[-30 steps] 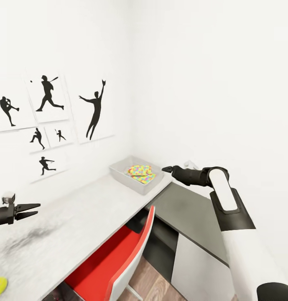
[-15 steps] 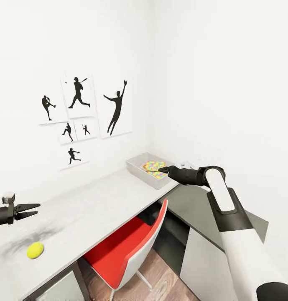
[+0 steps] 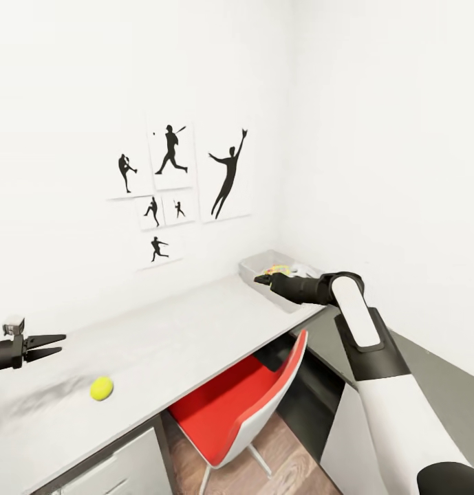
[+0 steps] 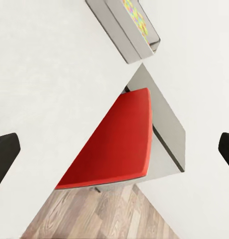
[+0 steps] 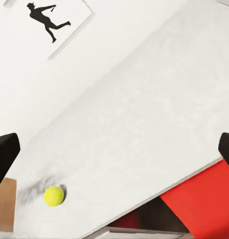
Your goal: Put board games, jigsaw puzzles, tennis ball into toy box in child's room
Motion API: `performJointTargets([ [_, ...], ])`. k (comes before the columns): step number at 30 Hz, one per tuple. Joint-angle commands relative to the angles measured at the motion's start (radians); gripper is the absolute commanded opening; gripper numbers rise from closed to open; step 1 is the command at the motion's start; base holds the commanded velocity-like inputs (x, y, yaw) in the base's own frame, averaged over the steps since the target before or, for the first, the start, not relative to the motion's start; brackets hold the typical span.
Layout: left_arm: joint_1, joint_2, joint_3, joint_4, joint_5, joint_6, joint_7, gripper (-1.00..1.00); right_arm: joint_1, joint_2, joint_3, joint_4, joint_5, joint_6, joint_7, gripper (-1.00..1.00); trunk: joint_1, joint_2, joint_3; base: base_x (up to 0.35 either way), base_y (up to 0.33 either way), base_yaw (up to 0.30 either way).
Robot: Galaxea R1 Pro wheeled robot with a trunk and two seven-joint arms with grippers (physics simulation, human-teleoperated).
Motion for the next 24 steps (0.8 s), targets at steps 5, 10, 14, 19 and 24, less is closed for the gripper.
performJointTargets([
  [5, -0.001, 0.000, 0.007, 0.000, -0.011, 0.011, -0.006, 1.00, -0.001, 0.000, 0.033, -0.001, -0.006, -0.004, -0.010, 1.00, 0.000, -0.002, -0.005, 0.000, 0.144, 0.274],
  [10, -0.001, 0.000, 0.007, 0.000, -0.011, 0.011, -0.006, 1.00, -0.001, 0.001, 0.057, -0.002, -0.003, -0.008, -0.010, 1.00, 0.000, -0.002, -0.005, 0.000, 0.144, 0.281],
  [14, -0.001, 0.000, 0.007, 0.000, -0.011, 0.011, -0.006, 1.00, -0.001, 0.000, 0.060, -0.002, -0.003, -0.008, -0.010, 1.00, 0.000, -0.002, -0.005, 0.000, 0.120, 0.282],
  [19, -0.001, 0.000, 0.007, 0.000, -0.011, 0.011, -0.006, 1.00, 0.000, 0.000, 0.062, -0.002, -0.003, -0.010, -0.010, 1.00, 0.000, -0.002, -0.004, 0.000, 0.031, 0.282],
  [24, -0.001, 0.000, 0.007, 0.000, -0.011, 0.011, -0.006, 1.00, 0.005, 0.000, 0.063, -0.002, -0.002, -0.010, -0.010, 1.00, 0.000, -0.002, 0.000, 0.000, 0.004, 0.265],
])
